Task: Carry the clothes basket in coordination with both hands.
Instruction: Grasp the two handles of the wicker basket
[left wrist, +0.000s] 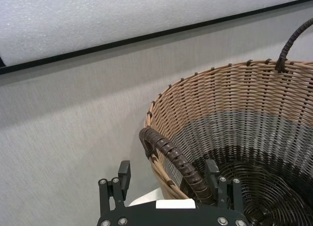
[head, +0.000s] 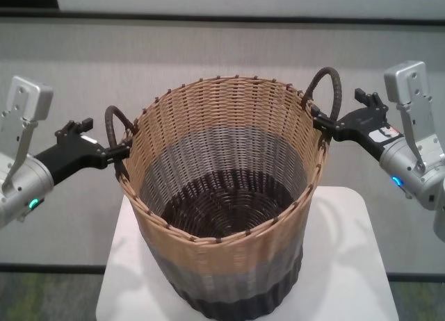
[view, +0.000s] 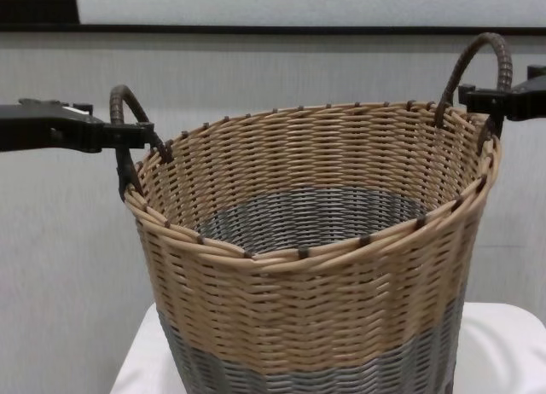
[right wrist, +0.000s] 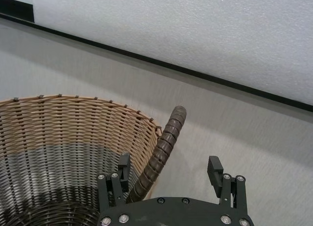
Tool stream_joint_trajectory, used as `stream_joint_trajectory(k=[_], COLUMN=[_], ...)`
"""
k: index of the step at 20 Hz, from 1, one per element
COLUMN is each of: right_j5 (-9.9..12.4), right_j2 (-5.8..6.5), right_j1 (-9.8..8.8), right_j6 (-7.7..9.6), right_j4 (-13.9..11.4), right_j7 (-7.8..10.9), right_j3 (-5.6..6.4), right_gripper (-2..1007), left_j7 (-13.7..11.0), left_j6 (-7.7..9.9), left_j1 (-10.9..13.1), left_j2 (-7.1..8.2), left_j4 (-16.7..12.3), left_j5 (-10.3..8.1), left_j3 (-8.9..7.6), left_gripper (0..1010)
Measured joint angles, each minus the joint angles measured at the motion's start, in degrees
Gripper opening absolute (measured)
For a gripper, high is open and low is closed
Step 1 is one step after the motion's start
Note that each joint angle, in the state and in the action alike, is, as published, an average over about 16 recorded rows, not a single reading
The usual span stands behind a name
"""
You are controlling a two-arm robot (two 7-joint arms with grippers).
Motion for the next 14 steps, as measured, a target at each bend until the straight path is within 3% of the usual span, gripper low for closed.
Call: stream_joint_trajectory(k=[6, 14], right_j5=[-0.2, -0.4], right_j2=[-1.26, -2.69], right_j1=[1.26, 2.32], right_j6=[0.21, -0.09], right_j4=[2.0, 4.6], right_j7=[1.41, 3.05], right_j3=[0.14, 0.21], right_gripper=[1005, 1005], left_j7=[-0.1, -1.2], left_j6=[-0.45, -1.36], left_j1=[-0.3, -0.5], left_j2=[-0.48, -2.42], left_j4=[0.7, 2.5], left_j5=[0.33, -2.47], left_j3=[-0.46, -2.19], left_gripper=[1000, 1000])
